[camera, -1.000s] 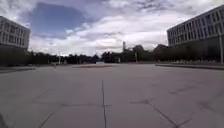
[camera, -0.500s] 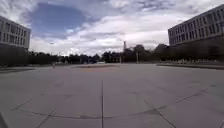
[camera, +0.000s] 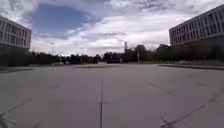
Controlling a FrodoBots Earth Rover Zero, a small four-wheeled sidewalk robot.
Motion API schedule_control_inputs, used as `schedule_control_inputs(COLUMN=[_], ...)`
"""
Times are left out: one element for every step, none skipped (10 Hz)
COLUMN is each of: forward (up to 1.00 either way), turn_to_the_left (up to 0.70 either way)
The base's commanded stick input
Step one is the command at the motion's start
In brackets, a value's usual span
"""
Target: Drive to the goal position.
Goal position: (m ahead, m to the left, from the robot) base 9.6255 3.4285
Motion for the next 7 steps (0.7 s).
schedule_control_inputs(forward=[0.70,0.70,0.70,0.70,0.70,0.70,0.70], turn_to_the_left=[0.00,0.00,0.00,0.00,0.00,0.00,0.00])
